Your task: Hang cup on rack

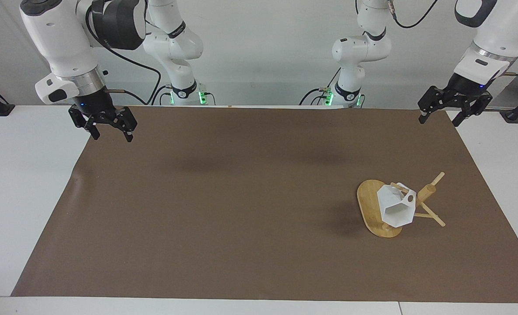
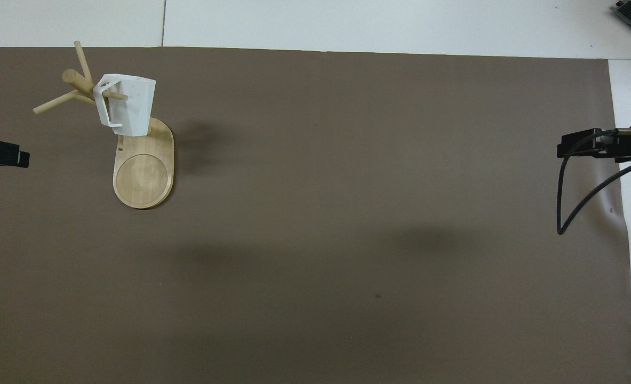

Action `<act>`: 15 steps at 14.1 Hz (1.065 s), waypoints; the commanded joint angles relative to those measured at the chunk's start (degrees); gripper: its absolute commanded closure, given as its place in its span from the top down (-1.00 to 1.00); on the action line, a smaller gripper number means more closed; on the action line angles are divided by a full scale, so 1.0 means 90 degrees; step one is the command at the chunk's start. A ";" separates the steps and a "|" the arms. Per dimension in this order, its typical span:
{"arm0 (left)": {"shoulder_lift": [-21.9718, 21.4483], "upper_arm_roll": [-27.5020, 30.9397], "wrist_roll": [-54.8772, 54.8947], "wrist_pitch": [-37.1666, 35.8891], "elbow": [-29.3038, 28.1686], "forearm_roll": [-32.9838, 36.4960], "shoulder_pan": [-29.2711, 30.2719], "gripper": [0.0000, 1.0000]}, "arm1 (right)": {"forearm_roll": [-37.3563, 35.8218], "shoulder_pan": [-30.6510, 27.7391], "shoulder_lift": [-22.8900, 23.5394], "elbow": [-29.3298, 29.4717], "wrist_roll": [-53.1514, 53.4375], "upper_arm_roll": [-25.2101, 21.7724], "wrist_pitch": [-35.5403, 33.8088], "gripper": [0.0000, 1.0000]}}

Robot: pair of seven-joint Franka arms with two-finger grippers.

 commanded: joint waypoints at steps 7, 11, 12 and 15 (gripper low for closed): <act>0.0079 0.0875 -0.0047 -0.0661 0.0319 0.0112 -0.1101 1.00 | 0.0053 -0.0038 -0.0115 -0.0139 -0.0150 0.0013 0.0037 1.00; 0.0050 0.0868 -0.0105 -0.0808 0.0339 0.0112 -0.1035 1.00 | 0.0043 -0.0028 -0.0115 -0.0139 -0.0150 0.0013 0.0037 1.00; 0.0041 0.0868 -0.0212 -0.0934 0.0339 0.0112 -0.1035 1.00 | 0.0043 -0.0037 -0.0115 -0.0139 -0.0150 0.0013 0.0037 1.00; -0.0008 0.0887 -0.0457 -0.0984 0.0281 0.0122 -0.0997 1.00 | 0.0053 -0.0038 -0.0115 -0.0139 -0.0150 0.0013 0.0037 1.00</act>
